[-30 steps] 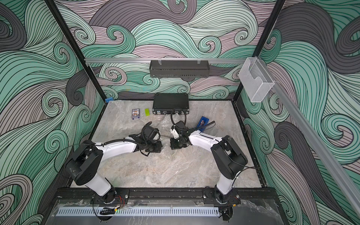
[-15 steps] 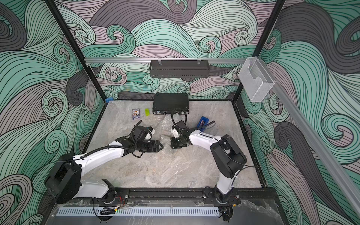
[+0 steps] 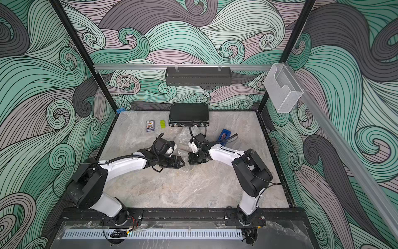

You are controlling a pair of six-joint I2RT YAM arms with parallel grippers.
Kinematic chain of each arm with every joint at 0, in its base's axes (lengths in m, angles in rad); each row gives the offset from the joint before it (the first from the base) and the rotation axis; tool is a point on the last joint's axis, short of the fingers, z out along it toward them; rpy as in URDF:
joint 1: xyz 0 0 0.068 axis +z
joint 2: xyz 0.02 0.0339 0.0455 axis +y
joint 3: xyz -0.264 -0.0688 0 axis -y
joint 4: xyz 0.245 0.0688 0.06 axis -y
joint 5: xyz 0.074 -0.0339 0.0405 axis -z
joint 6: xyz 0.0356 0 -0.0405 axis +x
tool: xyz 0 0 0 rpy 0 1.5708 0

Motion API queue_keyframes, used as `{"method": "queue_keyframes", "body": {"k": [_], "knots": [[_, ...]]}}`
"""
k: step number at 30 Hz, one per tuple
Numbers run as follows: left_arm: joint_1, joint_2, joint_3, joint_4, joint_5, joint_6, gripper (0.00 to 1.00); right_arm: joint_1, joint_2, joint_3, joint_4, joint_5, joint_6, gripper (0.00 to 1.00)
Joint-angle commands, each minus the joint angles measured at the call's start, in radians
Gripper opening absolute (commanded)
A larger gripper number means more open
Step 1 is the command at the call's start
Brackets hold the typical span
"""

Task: Wrap bowls in bubble wrap
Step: Wrap the bowl in bubble wrap.

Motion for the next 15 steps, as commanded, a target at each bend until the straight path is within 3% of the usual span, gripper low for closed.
{"method": "queue_keyframes", "body": {"k": [1, 7, 11, 15], "knots": [[0.018, 0.012, 0.028, -0.006, -0.109, -0.035, 0.85, -0.006, 0.004, -0.022, 0.0, 0.022, -0.005, 0.0], [0.038, 0.026, 0.011, 0.074, 0.015, -0.05, 0.84, -0.006, -0.016, -0.043, 0.004, 0.024, -0.008, 0.0], [0.04, 0.026, 0.001, 0.119, 0.032, -0.062, 0.83, -0.004, -0.021, -0.051, 0.011, 0.021, -0.008, 0.0], [0.047, 0.07, 0.037, 0.102, 0.032, -0.059, 0.76, -0.003, -0.031, -0.058, 0.012, 0.022, -0.007, 0.0]]}}
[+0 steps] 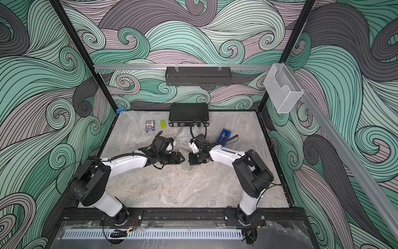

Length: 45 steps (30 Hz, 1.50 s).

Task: Wrap bowls in bubble wrap
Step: Wrap the bowl in bubble wrap.

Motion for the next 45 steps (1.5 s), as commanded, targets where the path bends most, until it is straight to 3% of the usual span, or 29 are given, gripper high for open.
{"method": "queue_keyframes", "body": {"k": [1, 3, 8, 12, 17, 21, 26, 31, 35, 38, 45], "knots": [[0.015, 0.053, 0.033, 0.012, 0.02, -0.009, 0.74, -0.003, -0.02, -0.023, -0.033, 0.025, -0.008, 0.0], [0.015, 0.066, 0.025, 0.025, 0.021, -0.015, 0.71, -0.003, -0.043, -0.024, -0.041, 0.029, -0.012, 0.03], [0.015, 0.091, 0.006, 0.047, 0.021, -0.022, 0.65, -0.002, -0.165, -0.041, -0.061, 0.055, -0.02, 0.35], [0.015, 0.096, 0.001, 0.058, 0.027, -0.026, 0.63, 0.002, -0.282, -0.079, -0.06, 0.047, 0.003, 0.51], [0.015, 0.095, -0.007, 0.067, 0.029, -0.032, 0.62, 0.047, -0.348, -0.129, -0.041, -0.031, 0.078, 0.61], [0.015, 0.101, -0.007, 0.067, 0.027, -0.033, 0.62, 0.112, -0.352, -0.139, -0.023, -0.016, 0.124, 0.66], [0.015, 0.096, -0.005, 0.06, 0.021, -0.029, 0.61, 0.166, -0.297, -0.114, -0.049, 0.014, 0.148, 0.6], [0.016, 0.1, -0.003, 0.062, 0.025, -0.028, 0.6, 0.176, -0.231, -0.093, -0.081, 0.035, 0.128, 0.39], [0.015, 0.098, -0.003, 0.049, 0.012, -0.017, 0.59, 0.166, -0.246, -0.09, -0.128, 0.12, 0.094, 0.13], [0.015, 0.101, -0.003, 0.049, 0.013, -0.013, 0.58, 0.133, -0.273, -0.115, -0.133, 0.122, 0.087, 0.03], [0.016, 0.113, 0.006, 0.042, 0.007, 0.0, 0.54, 0.048, -0.3, -0.161, -0.152, 0.065, 0.063, 0.0]]}}
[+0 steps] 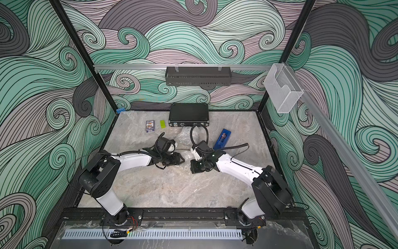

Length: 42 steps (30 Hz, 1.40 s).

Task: Wrap bowls in bubble wrap
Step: Wrap the bowl in bubble wrap.

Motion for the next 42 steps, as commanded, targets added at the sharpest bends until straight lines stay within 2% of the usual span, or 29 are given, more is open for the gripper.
{"method": "queue_keyframes", "body": {"k": [1, 8, 12, 13, 15, 16, 20, 22, 25, 29, 34, 42], "knots": [[0.01, 0.008, 0.002, -0.018, -0.022, 0.022, 0.54, -0.041, -0.029, -0.035, -0.032, -0.006, -0.024, 0.0], [0.011, 0.004, -0.002, -0.008, -0.01, 0.033, 0.49, -0.134, -0.008, -0.06, -0.019, -0.043, -0.031, 0.0], [0.012, -0.004, -0.007, -0.003, -0.002, 0.038, 0.44, -0.158, -0.013, -0.052, -0.021, -0.041, -0.033, 0.04], [0.012, -0.004, -0.006, -0.003, -0.002, 0.039, 0.43, -0.164, -0.015, -0.048, -0.027, -0.037, -0.031, 0.08], [0.011, -0.007, -0.009, 0.0, 0.002, 0.036, 0.41, -0.175, -0.02, -0.031, -0.052, -0.036, -0.033, 0.27], [0.013, -0.006, -0.008, 0.004, 0.005, 0.035, 0.41, -0.175, -0.027, -0.019, -0.069, -0.033, -0.037, 0.32], [0.011, -0.008, -0.009, 0.007, 0.016, 0.031, 0.4, -0.174, -0.127, 0.007, -0.101, -0.018, -0.04, 0.41], [0.012, -0.009, -0.009, 0.009, 0.021, 0.03, 0.39, -0.172, -0.182, 0.011, -0.089, -0.017, -0.035, 0.4], [0.012, -0.012, -0.008, 0.013, 0.022, 0.03, 0.39, -0.159, -0.197, 0.026, -0.034, -0.086, -0.013, 0.35], [0.012, -0.004, -0.005, 0.013, 0.025, 0.03, 0.38, -0.135, -0.089, 0.097, 0.013, -0.156, 0.019, 0.26], [0.012, 0.006, -0.002, 0.018, 0.028, 0.027, 0.38, -0.096, 0.096, 0.182, 0.112, -0.206, 0.057, 0.2], [0.012, 0.001, -0.004, 0.011, 0.027, 0.033, 0.38, -0.106, 0.279, 0.218, 0.115, -0.038, 0.043, 0.13]]}}
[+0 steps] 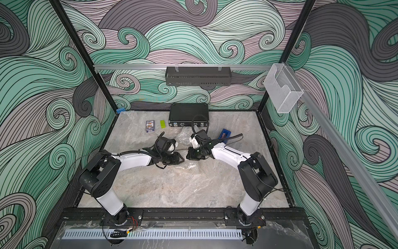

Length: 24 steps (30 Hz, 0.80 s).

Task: Wrap bowls in bubble wrap
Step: Wrap the bowl in bubble wrap.

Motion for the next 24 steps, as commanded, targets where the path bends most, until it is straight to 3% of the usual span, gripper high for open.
{"method": "queue_keyframes", "body": {"k": [1, 5, 8, 12, 16, 20, 24], "knots": [[0.007, 0.001, -0.004, -0.018, -0.007, 0.015, 0.38, -0.015, 0.042, 0.02, 0.014, 0.072, -0.003, 0.13], [0.007, -0.002, -0.01, -0.017, -0.006, 0.015, 0.38, -0.032, 0.061, 0.017, 0.029, 0.064, -0.002, 0.12], [0.008, -0.006, -0.012, -0.016, -0.006, 0.015, 0.38, -0.034, -0.015, 0.011, 0.026, 0.014, -0.013, 0.13], [0.007, -0.007, -0.009, -0.016, -0.004, 0.015, 0.38, -0.071, -0.201, -0.002, -0.005, 0.053, -0.048, 0.27], [0.007, -0.009, -0.011, -0.017, -0.002, 0.016, 0.38, -0.23, -0.291, -0.039, -0.025, 0.088, -0.023, 0.4], [0.007, -0.01, -0.013, -0.02, -0.001, 0.018, 0.38, -0.421, -0.288, -0.082, -0.001, 0.044, 0.057, 0.41], [0.008, -0.011, -0.012, -0.021, 0.001, 0.018, 0.38, -0.533, -0.262, -0.11, 0.057, 0.006, 0.108, 0.41]]}}
